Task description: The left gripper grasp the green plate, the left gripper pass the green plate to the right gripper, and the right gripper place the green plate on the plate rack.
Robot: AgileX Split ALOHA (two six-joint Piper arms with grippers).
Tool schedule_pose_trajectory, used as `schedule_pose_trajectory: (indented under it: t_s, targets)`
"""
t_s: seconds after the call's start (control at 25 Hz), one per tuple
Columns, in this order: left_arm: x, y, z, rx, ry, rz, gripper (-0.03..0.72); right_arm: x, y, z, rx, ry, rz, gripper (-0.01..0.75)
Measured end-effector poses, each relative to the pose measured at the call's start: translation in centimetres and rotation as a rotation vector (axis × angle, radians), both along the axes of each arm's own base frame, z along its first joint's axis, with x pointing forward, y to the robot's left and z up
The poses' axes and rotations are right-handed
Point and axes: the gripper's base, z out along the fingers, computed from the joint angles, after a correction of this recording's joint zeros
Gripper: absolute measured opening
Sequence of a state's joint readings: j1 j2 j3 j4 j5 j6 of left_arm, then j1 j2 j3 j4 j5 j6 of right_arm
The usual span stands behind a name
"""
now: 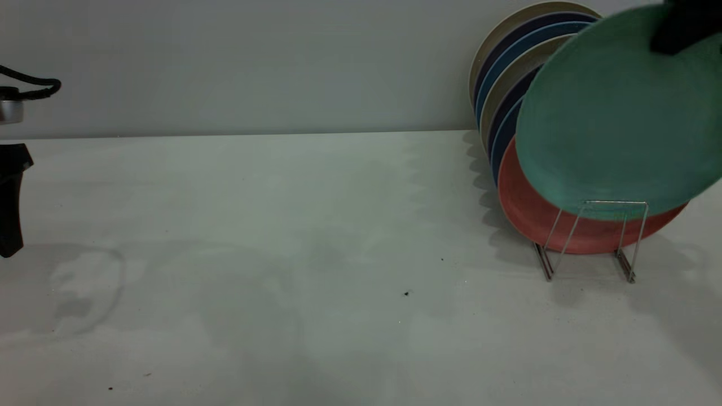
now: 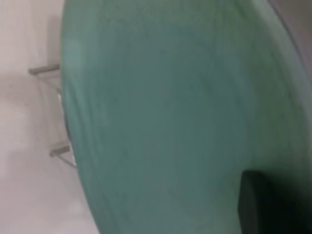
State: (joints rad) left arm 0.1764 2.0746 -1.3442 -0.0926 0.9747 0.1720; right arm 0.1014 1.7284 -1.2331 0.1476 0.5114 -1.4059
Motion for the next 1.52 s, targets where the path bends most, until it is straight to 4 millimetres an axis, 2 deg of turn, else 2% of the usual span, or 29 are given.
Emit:
schedule_pose_trajectory:
  t_s: [0.16, 0.28, 0.36, 0.52, 0.56, 0.64, 0.72, 0.8, 0.88, 1.0, 1.16, 1.32, 1.44, 1.52]
  targets:
    - [0.0, 0.0, 0.0, 0.001, -0.002, 0.0, 0.576, 0.4, 0.1, -1.4, -0.001, 0.04, 0.001, 0.078]
    - [0.0, 0.0, 0.0, 0.001, -0.004, 0.003, 0.576, 0.4, 0.2, -2.0, 0.012, 0.078, -0.001, 0.124]
    - [0.1, 0.0, 0.0, 0.003, -0.009, 0.004, 0.576, 0.2, 0.4, -2.3, 0.038, 0.123, -0.007, 0.205]
    - [0.2, 0.1, 0.0, 0.009, -0.02, 0.001, 0.576, -0.3, 0.7, -2.4, 0.096, 0.183, -0.034, 0.424]
    - [0.2, 0.2, 0.0, 0.017, -0.019, -0.004, 0.576, -0.5, 0.7, -2.1, 0.118, 0.19, -0.056, 0.494]
    - [0.2, 0.4, 0.2, 0.04, -0.012, -0.022, 0.576, -0.9, 0.8, -1.2, 0.167, 0.198, -0.114, 0.586]
    - [0.3, 0.6, 1.1, 0.061, -0.021, -0.033, 0.576, -1.8, 0.7, 0.6, 0.234, 0.192, -0.198, 0.643]
    - [0.2, 0.7, 2.7, 0.077, -0.054, -0.037, 0.576, -2.8, 0.7, 2.5, 0.325, 0.201, -0.314, 0.656]
    - [-0.2, 0.7, 5.3, 0.099, -0.109, -0.048, 0.576, -4.6, 0.6, 4.9, 0.464, 0.237, -0.496, 0.649]
    - [-1.5, 0.5, 9.1, 0.108, -0.163, -0.064, 0.576, -7.4, 0.3, 6.7, 0.597, 0.368, -0.8, 0.598]
    - [-3.8, -0.1, 13.7, 0.099, -0.226, -0.054, 0.576, -10.5, -1.0, 7.7, 0.495, 0.461, -1.034, 0.514]
    - [-7.7, -1.0, 17.8, 0.097, -0.326, -0.044, 0.576, -13.1, -2.1, 9.6, 0.468, 0.357, -1.084, 0.482]
    - [-11.7, -1.8, 19.7, 0.098, -0.396, -0.039, 0.576, -16.8, -2.5, 11.5, 0.528, 0.278, -1.062, 0.48]
    - [-14.4, -2.5, 20.6, 0.09, -0.449, -0.033, 0.576, -19.5, -2.8, 11.9, 0.554, 0.244, -1.047, 0.48]
